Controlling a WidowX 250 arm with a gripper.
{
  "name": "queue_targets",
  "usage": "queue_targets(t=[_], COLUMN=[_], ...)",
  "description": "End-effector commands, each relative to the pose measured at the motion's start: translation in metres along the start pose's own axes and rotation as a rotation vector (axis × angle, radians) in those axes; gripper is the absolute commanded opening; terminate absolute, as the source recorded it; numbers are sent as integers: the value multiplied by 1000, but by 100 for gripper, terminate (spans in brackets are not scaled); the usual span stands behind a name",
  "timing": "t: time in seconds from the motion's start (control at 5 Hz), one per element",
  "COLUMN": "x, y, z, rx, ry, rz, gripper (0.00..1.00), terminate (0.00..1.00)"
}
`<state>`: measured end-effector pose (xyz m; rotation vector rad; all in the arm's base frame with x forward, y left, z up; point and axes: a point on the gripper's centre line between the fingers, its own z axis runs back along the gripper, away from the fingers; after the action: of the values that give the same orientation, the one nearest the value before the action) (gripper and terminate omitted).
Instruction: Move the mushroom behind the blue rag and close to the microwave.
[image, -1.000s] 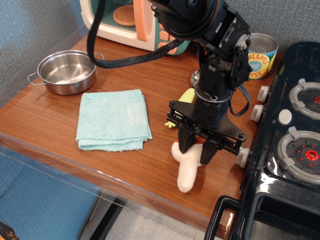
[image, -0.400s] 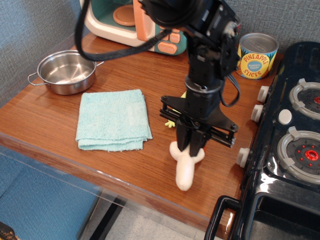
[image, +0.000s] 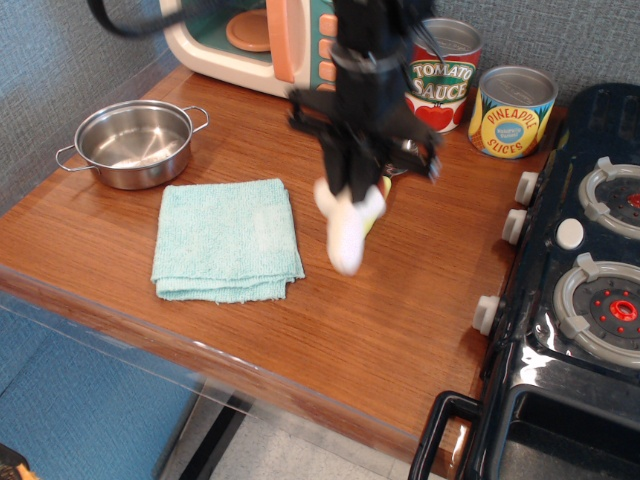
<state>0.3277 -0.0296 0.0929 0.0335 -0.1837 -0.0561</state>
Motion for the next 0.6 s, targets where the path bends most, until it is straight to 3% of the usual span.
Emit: queue_targets(t=[0.0, 0.4], x=[50, 57], y=[64, 107], z=[-2, -26], rx=[79, 100], ry=[-39, -3], rz=[129, 216], gripper=[0, 0], terminate=[0, 0])
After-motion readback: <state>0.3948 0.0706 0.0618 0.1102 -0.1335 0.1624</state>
